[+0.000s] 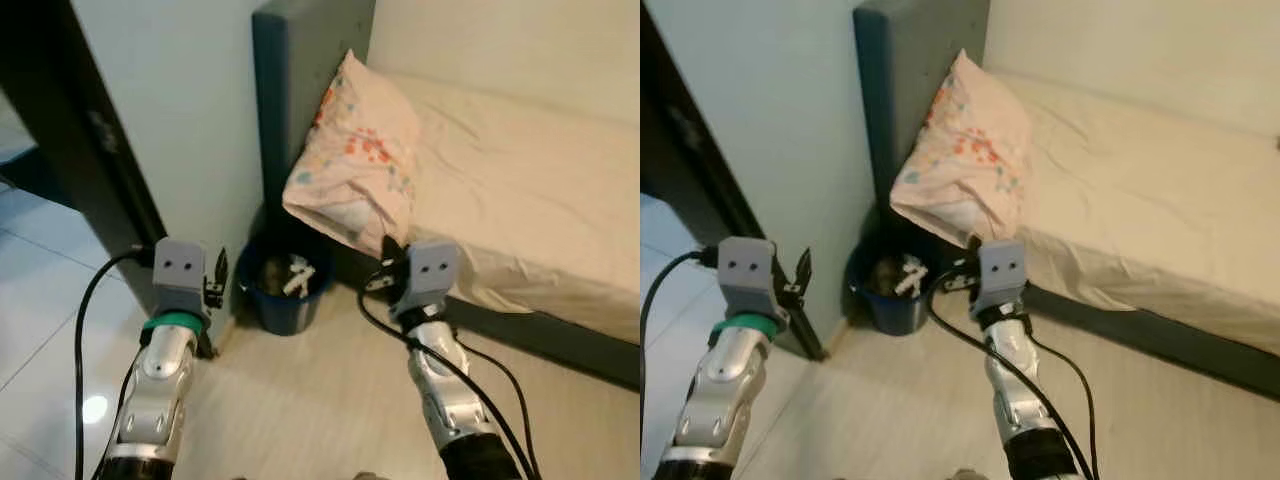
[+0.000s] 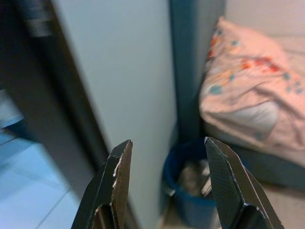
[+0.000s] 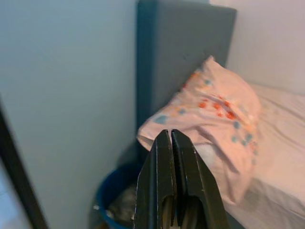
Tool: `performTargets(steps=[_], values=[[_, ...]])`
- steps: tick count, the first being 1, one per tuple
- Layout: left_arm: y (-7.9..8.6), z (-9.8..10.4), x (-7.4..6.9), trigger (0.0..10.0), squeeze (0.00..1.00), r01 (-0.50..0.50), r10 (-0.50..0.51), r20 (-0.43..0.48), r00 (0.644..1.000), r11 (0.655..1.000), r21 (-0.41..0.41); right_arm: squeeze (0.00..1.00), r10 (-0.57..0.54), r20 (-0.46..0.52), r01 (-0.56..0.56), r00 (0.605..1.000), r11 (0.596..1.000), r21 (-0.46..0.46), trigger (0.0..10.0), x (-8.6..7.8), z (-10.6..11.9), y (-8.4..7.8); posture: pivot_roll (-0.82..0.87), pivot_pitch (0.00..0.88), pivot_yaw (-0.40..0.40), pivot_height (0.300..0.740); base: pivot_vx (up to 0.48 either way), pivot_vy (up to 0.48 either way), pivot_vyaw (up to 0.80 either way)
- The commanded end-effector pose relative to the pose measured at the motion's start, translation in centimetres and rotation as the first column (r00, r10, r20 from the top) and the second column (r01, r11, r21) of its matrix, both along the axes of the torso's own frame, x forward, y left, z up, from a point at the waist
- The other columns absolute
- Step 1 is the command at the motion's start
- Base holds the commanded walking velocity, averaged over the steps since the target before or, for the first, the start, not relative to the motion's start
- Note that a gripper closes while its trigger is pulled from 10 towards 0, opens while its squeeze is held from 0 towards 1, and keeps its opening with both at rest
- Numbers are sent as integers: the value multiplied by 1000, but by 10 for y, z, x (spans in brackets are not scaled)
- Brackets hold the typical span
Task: Clean up the room
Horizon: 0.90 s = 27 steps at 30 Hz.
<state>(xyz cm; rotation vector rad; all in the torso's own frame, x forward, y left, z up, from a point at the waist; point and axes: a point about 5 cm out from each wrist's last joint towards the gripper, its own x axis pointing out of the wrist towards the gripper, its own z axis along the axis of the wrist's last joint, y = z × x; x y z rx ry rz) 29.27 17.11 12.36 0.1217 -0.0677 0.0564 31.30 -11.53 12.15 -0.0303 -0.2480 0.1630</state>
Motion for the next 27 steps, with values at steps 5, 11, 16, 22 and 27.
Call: performTargets(steps=[5,11,16,22,27], values=[[1,-11,-2,10000,0,15,-21,-83,996,997,-75,0,-43,-51,44,998,998,37,10000,1,-8,-10,-16,30,45,740,0,0,-800],[-1,-10,0,10000,0,13,-22,-83,996,995,-101,0,-34,-51,36,998,998,43,10000,2,-7,-5,-17,32,43,740,0,0,-800],[-2,-10,0,10000,0,12,-20,-89,996,995,-99,0,-31,-52,33,998,998,45,10000,2,-6,-4,-22,32,40,740,0,0,-800],[-1,-13,1,10000,0,-6,-5,-108,994,995,-98,0,-31,-60,33,998,999,39,10000,1,-9,-5,-29,34,42,740,0,0,-800],[0,-14,8,10000,0,-26,13,-116,993,994,-107,0,-28,-55,31,998,998,49,10000,6,-5,-2,-25,19,40,740,0,0,-800]])
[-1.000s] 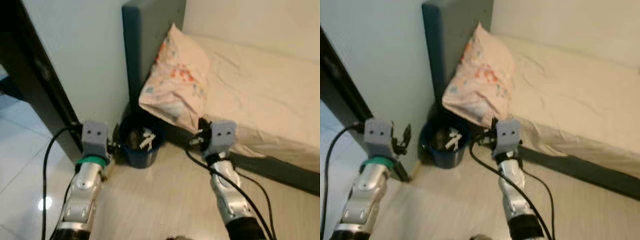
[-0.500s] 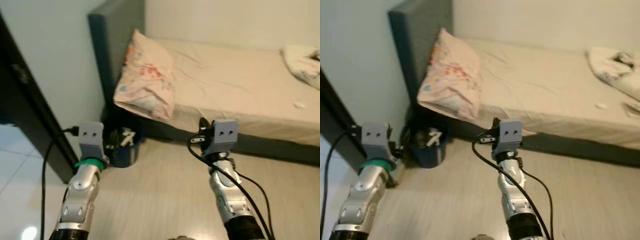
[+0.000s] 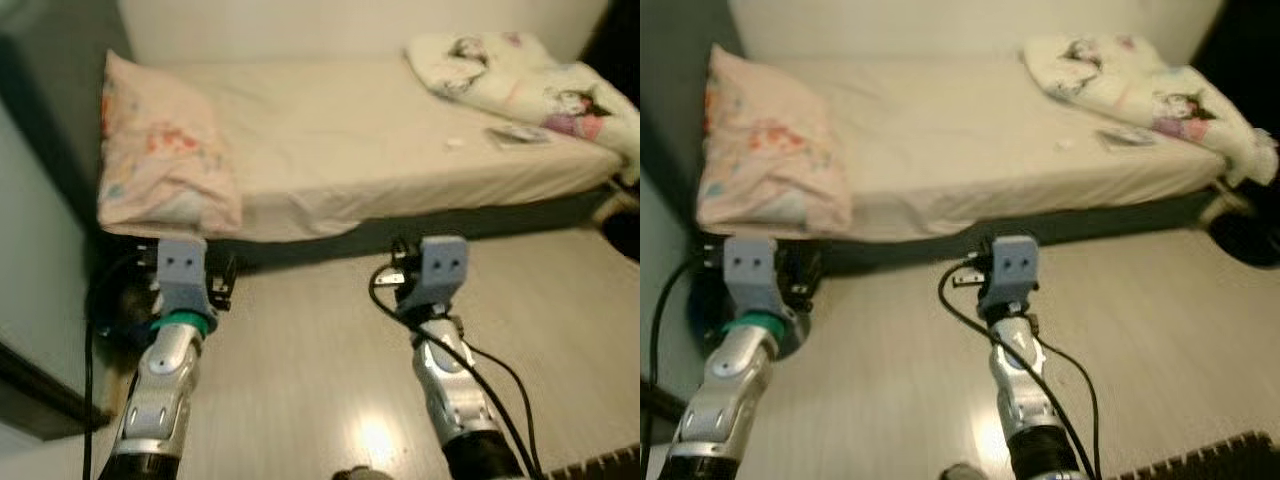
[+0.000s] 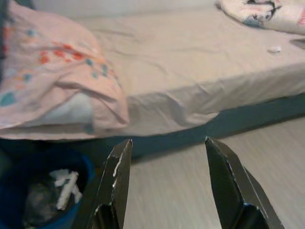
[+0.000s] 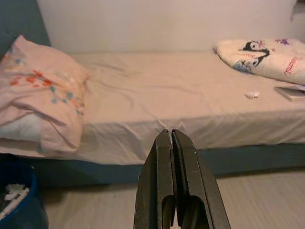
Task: Clean up the room
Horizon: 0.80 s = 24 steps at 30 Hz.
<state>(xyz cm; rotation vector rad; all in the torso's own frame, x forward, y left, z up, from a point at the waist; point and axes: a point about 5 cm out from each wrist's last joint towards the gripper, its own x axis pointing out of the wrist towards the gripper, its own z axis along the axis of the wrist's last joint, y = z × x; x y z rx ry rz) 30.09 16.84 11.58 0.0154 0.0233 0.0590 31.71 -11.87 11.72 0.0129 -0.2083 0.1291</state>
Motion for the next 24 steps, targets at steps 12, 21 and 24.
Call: performTargets(steps=[12,21,24], values=[[-1,-4,9,10000,0,-9,10,-10,1000,999,35,0,19,1,-19,1000,1000,5,10000,12,5,6,-14,0,38,740,0,0,-333],[6,7,24,10000,0,-57,55,43,998,998,39,0,28,5,-28,1000,999,-17,10000,24,10,2,15,0,2,740,0,0,-800],[11,12,29,10000,0,-78,76,58,995,996,32,0,25,5,-25,1000,1000,-10,10000,28,13,1,20,0,-3,740,0,0,-800]])
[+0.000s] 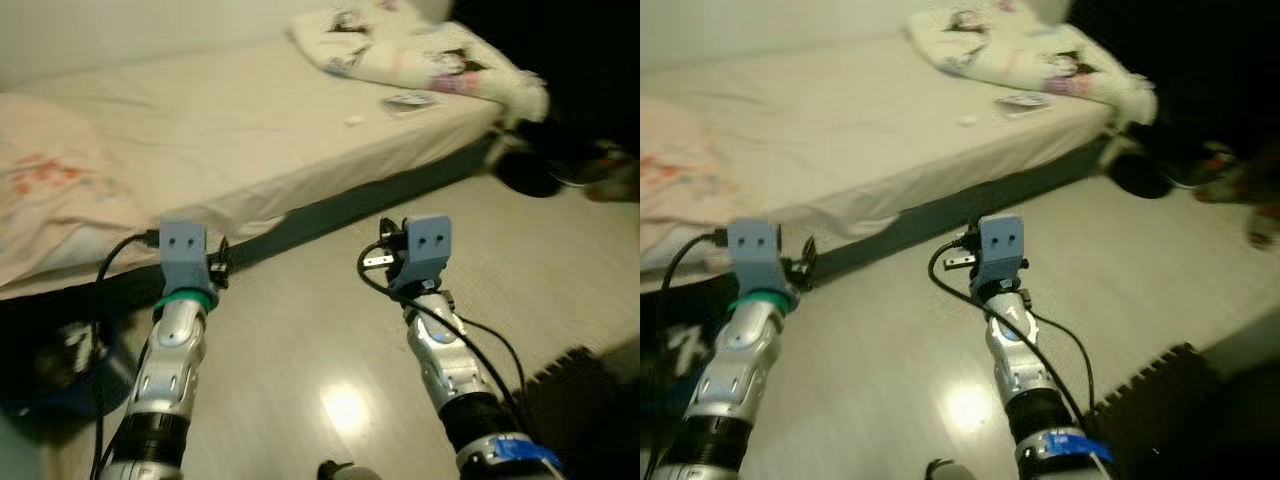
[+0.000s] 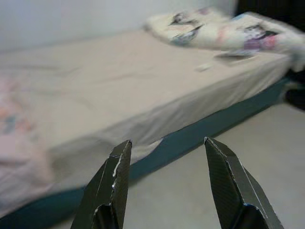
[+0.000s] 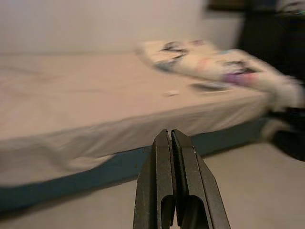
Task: Clean up the room
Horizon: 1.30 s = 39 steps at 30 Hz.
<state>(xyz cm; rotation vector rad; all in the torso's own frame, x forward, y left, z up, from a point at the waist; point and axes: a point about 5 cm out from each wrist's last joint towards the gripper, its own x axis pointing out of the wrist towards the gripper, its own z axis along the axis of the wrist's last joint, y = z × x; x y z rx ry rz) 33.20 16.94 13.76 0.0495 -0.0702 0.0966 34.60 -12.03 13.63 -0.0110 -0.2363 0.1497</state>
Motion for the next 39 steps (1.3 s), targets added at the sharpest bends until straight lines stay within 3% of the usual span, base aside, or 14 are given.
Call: performTargets(steps=[1,14,24,27,30,33,35,39], values=[[10,-10,-3,10000,0,-41,41,-35,999,999,-5,0,7,-25,-7,1000,1000,14,10000,-1,-6,3,20,0,-3,740,0,0,-800],[11,-3,-3,10000,0,-38,38,0,999,999,3,0,-24,-16,24,1000,999,32,10000,-2,-6,-8,5,0,6,740,0,0,-800],[7,-11,-8,10000,0,-25,26,-14,1000,999,31,0,-5,10,5,1000,1000,-2,10000,-3,-5,-5,9,8,5,740,0,0,-800],[6,-20,-16,10000,0,-1,4,-33,999,995,95,0,9,18,-9,1000,1000,-7,10000,-5,-4,-1,20,21,11,740,0,0,-800],[6,-21,-17,10000,0,1,2,-36,999,994,107,0,10,18,-10,1000,1000,-7,10000,-5,-4,-1,20,21,11,740,0,0,-608],[6,-38,-27,10000,0,36,-25,-84,996,990,136,0,36,34,-35,999,999,-11,10000,-10,-4,5,22,0,14,740,0,0,0],[4,-60,-41,10000,0,95,-67,-161,985,980,172,0,41,22,-41,999,999,-5,10000,-15,-10,9,26,13,15,740,0,0,0],[-2,-71,-54,10000,0,131,-99,-202,974,980,153,0,48,-19,-48,999,999,-11,10000,-24,-25,15,31,17,35,740,0,0,0]])
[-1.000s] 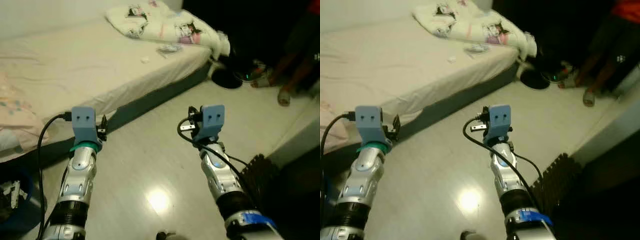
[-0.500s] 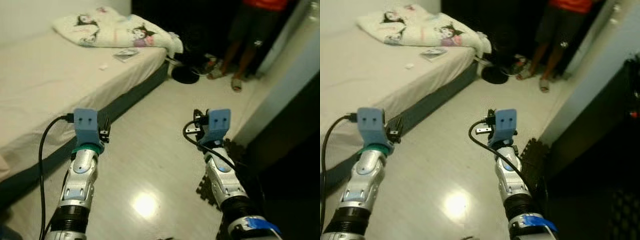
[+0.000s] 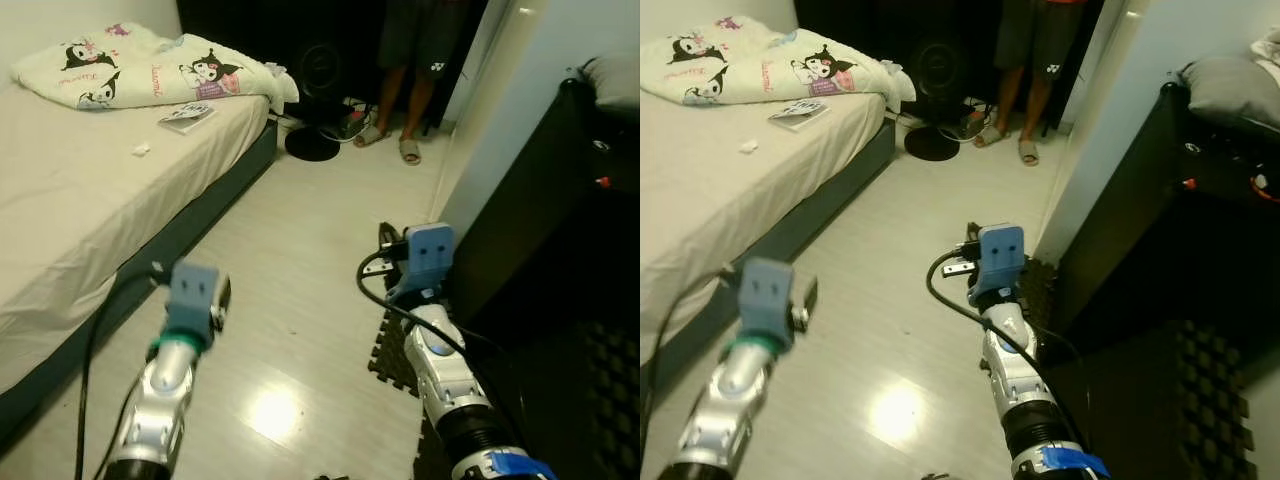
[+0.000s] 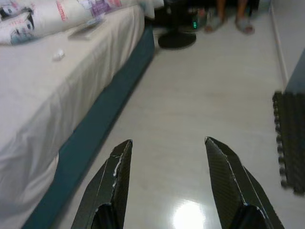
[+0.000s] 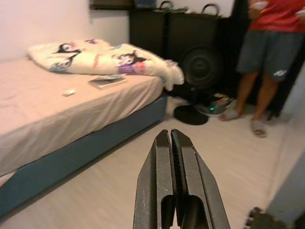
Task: Clean up the room
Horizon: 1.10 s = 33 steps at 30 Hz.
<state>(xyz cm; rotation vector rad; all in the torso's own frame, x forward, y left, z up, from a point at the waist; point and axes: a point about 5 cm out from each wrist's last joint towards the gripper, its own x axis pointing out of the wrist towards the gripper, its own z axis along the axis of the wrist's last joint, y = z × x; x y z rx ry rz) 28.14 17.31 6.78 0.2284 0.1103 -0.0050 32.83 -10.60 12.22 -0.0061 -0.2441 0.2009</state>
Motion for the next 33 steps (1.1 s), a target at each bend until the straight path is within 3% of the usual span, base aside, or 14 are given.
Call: performTargets(steps=[1,2,8,20,28,29,33], values=[[-5,-1,-3,10000,0,25,-25,-6,1000,1000,-9,0,-3,-26,3,1000,1000,-12,10000,-6,-11,0,31,17,35,740,0,0,0],[-11,-3,-10,10000,0,47,-48,-16,999,998,-28,0,7,-62,-9,998,999,-34,10000,-13,-25,5,33,17,36,740,0,0,0],[-15,-6,-10,10000,0,55,-56,-19,998,998,-25,0,19,-108,-25,994,998,-57,10000,-20,-39,7,41,0,31,740,0,0,0],[-7,12,17,10000,0,9,-8,54,998,999,-31,0,14,-82,-21,997,996,-84,10000,1,-23,2,55,0,2,740,0,0,0],[-1,9,12,10000,0,-21,23,53,998,999,-36,0,50,-108,-61,993,993,-102,10000,-4,-34,9,77,0,-17,740,0,0,0],[-1,7,13,10000,0,-38,41,55,998,998,-45,0,54,-134,-68,990,992,-103,10000,-5,-39,8,79,0,-54,740,0,0,0],[-2,8,16,10000,0,-53,57,67,996,997,-55,0,66,-152,-82,986,991,-104,10000,-3,-40,8,83,0,-62,740,0,0,0]])
